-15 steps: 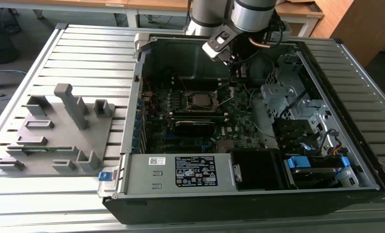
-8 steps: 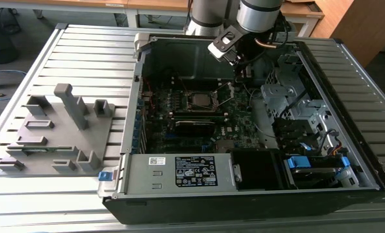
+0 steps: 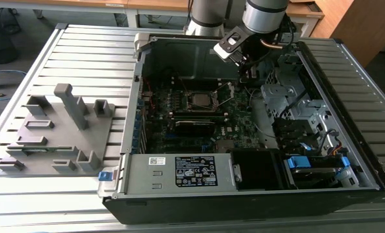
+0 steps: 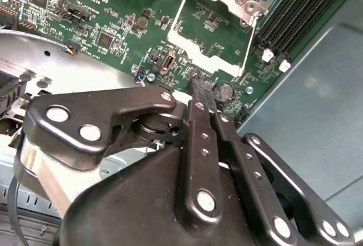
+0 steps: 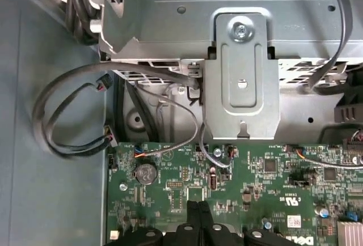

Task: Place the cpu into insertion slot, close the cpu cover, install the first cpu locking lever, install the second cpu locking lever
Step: 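Close the cpu cover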

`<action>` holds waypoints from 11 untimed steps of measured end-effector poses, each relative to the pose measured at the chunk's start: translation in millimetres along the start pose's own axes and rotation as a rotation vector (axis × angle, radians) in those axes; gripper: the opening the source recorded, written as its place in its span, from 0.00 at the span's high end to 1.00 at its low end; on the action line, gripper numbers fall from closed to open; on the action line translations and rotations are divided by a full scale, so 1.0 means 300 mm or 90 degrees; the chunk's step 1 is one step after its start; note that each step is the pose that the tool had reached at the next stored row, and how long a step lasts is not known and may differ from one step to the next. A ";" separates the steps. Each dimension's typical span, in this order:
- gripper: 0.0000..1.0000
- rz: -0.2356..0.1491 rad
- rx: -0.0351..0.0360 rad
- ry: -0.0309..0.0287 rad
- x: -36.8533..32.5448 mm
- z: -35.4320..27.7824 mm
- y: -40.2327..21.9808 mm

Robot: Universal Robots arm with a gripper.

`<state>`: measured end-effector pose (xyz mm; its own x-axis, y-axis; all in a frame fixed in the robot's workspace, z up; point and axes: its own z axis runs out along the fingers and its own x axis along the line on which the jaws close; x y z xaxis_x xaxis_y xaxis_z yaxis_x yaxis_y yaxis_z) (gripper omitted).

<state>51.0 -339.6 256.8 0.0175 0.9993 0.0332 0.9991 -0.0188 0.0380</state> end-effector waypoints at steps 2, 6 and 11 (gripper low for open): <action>0.89 0.000 0.0000 0.0000 0.000 0.008 0.001; 0.89 0.000 0.0000 0.0000 -0.001 0.025 0.002; 0.89 0.000 0.0000 -0.0003 -0.001 0.039 0.002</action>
<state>52.1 -339.6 245.2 0.0176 0.9993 0.0327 0.9991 -0.0188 0.0379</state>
